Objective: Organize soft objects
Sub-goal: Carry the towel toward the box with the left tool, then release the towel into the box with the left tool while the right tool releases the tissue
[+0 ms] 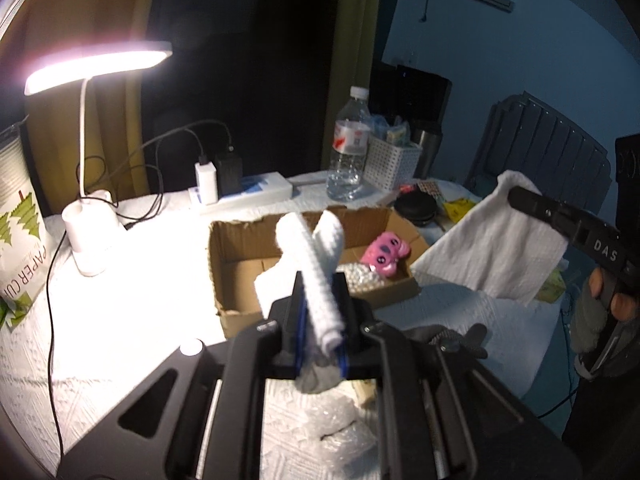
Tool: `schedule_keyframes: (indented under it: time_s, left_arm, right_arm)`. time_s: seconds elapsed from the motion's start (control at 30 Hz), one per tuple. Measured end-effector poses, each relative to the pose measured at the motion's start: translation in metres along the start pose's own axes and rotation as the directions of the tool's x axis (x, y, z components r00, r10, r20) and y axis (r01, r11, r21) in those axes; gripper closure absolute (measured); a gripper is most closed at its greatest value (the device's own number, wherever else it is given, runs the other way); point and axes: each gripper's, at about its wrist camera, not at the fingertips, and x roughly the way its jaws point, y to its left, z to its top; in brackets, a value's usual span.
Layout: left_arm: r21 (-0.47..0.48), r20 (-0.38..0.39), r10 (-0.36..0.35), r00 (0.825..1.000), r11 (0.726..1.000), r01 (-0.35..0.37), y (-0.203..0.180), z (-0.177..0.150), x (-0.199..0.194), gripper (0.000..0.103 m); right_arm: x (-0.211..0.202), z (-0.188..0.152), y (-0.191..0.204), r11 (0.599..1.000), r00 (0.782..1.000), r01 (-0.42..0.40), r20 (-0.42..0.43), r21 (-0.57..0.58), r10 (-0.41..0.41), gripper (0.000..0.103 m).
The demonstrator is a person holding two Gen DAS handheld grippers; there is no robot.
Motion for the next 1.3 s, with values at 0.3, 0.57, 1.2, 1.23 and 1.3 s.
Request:
schedule_keyframes:
  time_s: [0.3,0.57,1.2,1.23,1.3]
  left_arm:
    - [-0.009,0.024,0.001,1.0,1.0,-0.001,0.023,0.009,0.011,0.091]
    - [-0.022,0.031,-0.014,0.999,1.0,0.015,0.041,0.016,0.035,0.091]
    - [-0.073,-0.088,0.029,0.996,0.997,-0.035,0.075,0.005,0.1,0.042]
    - [-0.083,-0.072,0.02,0.997,0.996,-0.026,0.077,0.006,0.096,0.039]
    - [-0.089,-0.051,0.0,0.999,0.996,-0.005,0.079,0.008,0.088,0.038]
  right_arm:
    - [0.018,0.017,0.015,0.999,1.0,-0.014,0.006,-0.035,0.014,0.098]
    - [0.041,0.031,0.024,0.998,1.0,-0.03,0.004,-0.054,0.03,0.098]
    - [0.104,0.05,0.052,0.991,0.995,-0.092,-0.036,-0.095,0.089,0.098]
    - [0.109,0.05,0.055,0.991,0.995,-0.097,-0.04,-0.097,0.093,0.098]
    - [0.117,0.051,0.061,0.989,0.994,-0.106,-0.049,-0.103,0.102,0.098]
